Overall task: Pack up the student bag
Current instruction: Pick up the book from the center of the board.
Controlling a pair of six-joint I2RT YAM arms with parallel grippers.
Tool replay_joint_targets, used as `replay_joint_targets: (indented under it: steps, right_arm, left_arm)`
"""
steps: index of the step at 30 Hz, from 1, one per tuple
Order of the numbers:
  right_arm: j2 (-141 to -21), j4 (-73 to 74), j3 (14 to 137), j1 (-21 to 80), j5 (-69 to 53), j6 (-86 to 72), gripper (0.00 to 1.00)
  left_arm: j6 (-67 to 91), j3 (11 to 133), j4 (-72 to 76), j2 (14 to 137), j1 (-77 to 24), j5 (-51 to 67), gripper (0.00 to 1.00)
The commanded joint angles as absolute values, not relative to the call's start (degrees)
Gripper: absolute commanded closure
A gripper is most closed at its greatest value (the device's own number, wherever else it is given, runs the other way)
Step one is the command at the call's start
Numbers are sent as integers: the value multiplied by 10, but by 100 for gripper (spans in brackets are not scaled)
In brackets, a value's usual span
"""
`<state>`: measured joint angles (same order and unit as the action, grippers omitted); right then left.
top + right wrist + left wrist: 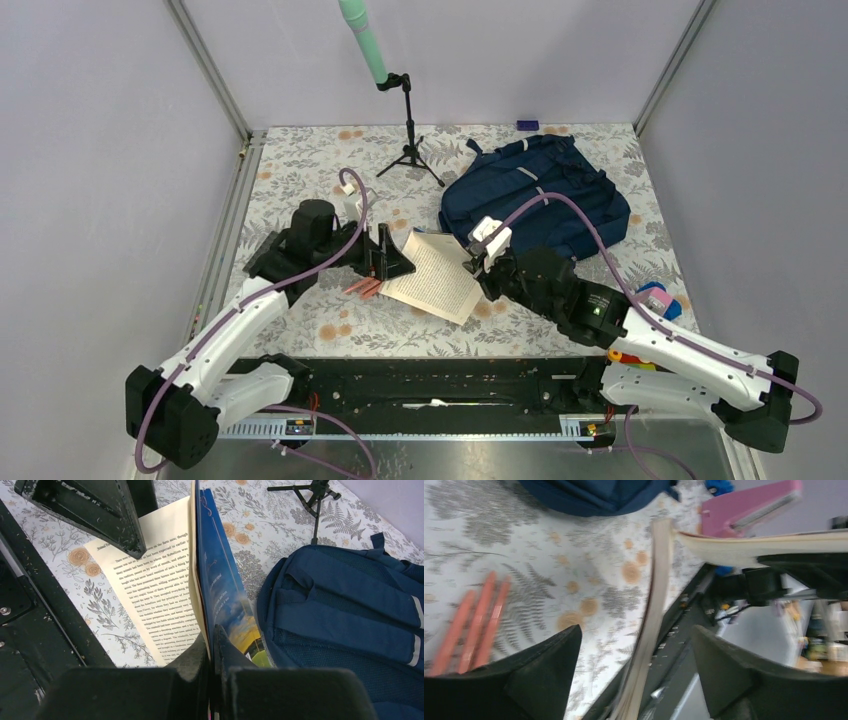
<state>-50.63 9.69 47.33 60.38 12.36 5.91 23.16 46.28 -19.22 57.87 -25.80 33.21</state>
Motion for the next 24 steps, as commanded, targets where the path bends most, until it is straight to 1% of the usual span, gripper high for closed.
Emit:
replay_joint_targets:
  steps: [1,2,3,4,5,6,7,9,11,15,17,18,20,24]
  right_arm:
    - [-499,59,513,606,107,73,100]
    - [-502,57,512,606,105,74,100]
    - [-506,53,510,606,102,75,100]
    - [-512,47,509,606,96,74,100]
    - [-520,43,509,606,89,71,100]
    - [-528,39,511,607,81,68,100]
    - [-541,34,512,611,76,65,98]
    - [-559,19,510,624,75,64,86]
    - [-576,-4,502,644,81,72,78]
    - [-610,-52,482,693,127,102,37]
    - [-630,-69,477,711,147,116,23]
    - [-641,-78,476,719,156,123,19]
    - [-662,-93,474,737,183,140,14]
    - [-707,-140,463,772,286,181,10]
  left_arm:
    - [260,457,-137,575,-255,431,34]
    - [272,453,-127,576,-255,441,52]
    - [290,447,-107,577,-255,453,67]
    - [312,438,-80,577,-255,466,86]
    - [339,426,-55,575,-255,472,99]
    - [363,418,-30,572,-255,473,100]
    - [382,412,-12,569,-256,469,100]
    - [414,409,-3,563,-254,449,100]
    - [439,406,8,558,-255,429,100]
    - [490,397,31,545,-255,397,100]
    - [526,387,57,538,-255,388,100]
    - [540,384,66,535,-255,383,100]
    - [549,382,66,528,-255,368,100]
    - [565,386,65,521,-254,351,100]
